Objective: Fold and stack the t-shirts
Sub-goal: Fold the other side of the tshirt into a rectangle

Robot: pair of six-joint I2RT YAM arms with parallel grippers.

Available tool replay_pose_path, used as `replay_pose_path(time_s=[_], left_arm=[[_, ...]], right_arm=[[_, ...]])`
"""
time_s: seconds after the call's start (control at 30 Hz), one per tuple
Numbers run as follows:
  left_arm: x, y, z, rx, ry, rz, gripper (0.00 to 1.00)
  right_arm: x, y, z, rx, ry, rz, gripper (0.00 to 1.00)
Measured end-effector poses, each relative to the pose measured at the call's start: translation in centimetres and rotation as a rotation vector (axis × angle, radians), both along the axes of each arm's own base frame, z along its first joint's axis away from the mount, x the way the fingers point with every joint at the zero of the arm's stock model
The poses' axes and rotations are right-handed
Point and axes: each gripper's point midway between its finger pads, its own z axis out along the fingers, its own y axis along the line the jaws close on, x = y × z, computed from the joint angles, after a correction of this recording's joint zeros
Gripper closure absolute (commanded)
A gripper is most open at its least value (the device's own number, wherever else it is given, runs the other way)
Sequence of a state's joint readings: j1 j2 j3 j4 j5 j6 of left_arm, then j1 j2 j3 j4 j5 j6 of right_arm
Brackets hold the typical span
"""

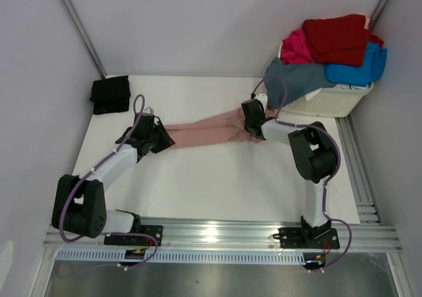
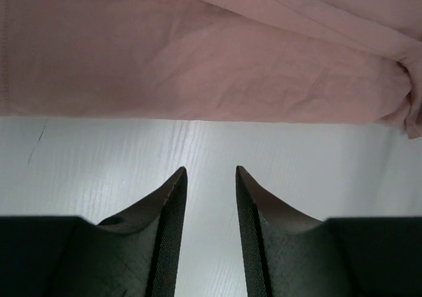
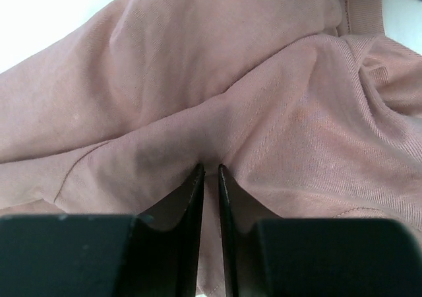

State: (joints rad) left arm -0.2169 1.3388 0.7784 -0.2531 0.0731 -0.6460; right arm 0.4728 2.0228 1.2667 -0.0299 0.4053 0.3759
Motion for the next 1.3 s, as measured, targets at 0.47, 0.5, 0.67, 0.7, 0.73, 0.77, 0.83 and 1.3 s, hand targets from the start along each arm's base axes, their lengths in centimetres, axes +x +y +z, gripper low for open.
replay_pose_path(time_s=[0.47,0.5,0.67,0.7,0.73,0.77,0.83,1.3], left_arm=[[0.6,2.6,-2.4,0.173,0.166,0.096,0.63],[1.0,2.7,-2.4,0.184,0.178,0.101,0.64],[3.4,2.6,-2.8,0.220,0.226,0.109,0.68],[3.7,2.6,-3.0,0.226,0.241,0.107,0.68],[3.9,2.6,-3.2,0.231,0.250,0.103,0.68],[4.0,2.5,-3.4,0.236,0.263,0.100,0.69],[3.9,2.6,-3.8,0.247,0.287,0.091,0.69],[3.3,6.6,-4.3,0.372,0.384,0.134,0.78]], right_arm=[[-0.8,2.8,12.2,0.097,-0.237,0.113,0.65],[-0.9,3.4,13.2,0.116,-0.257,0.130,0.66],[-1.6,5.7,11.7,0.159,-0.214,0.188,0.71],[-1.7,6.0,10.3,0.155,-0.182,0.192,0.73],[-1.8,6.1,8.7,0.147,-0.144,0.194,0.73],[-2.0,6.2,7.0,0.139,-0.103,0.193,0.73],[-2.7,6.0,3.7,0.114,-0.021,0.192,0.74],[-2.6,1.6,-0.3,0.063,0.082,0.077,0.78]])
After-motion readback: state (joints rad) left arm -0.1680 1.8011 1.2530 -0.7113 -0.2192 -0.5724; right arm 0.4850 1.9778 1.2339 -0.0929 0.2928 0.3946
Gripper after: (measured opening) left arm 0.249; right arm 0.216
